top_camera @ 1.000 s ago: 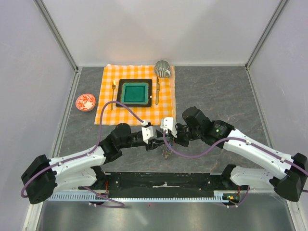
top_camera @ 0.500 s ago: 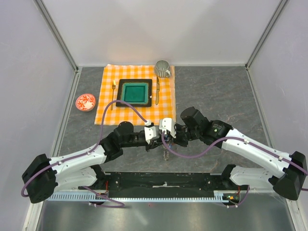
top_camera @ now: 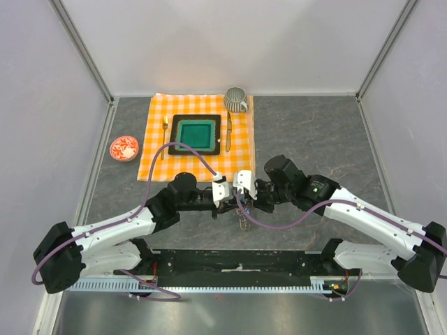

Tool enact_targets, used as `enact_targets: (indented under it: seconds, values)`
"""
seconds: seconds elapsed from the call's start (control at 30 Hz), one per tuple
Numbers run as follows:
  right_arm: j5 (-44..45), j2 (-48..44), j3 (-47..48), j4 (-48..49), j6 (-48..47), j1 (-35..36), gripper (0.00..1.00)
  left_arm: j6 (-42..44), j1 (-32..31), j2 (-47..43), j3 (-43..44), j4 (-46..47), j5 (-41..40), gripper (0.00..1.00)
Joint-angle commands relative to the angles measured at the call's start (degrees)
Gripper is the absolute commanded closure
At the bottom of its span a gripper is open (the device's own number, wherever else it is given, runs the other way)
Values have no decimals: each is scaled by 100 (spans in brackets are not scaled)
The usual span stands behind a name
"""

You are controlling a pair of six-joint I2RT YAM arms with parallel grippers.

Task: Put the keys on the keyring

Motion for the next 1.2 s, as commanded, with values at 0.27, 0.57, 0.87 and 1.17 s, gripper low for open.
enact_targets:
  seconds: [0.27,0.57,0.87,1.17]
  values:
    - [326,-1059,-898,2052,1531,-197,72,-552,-40,-417,-987,1767,-782,98]
    - [-419,-2090,-2796,4539,2999,-637,71,-1072,-40,-550,-2034,4324,-1108,98]
    - [-1046,-1536,-3114,5571,3318,-646,70,-1327,-40,-435,-2088,4653,-1116,98]
    - [-949,-1352,-3123,5580,3176,-646,72,-1379,-40,-409,-2061,4688,-1055,98]
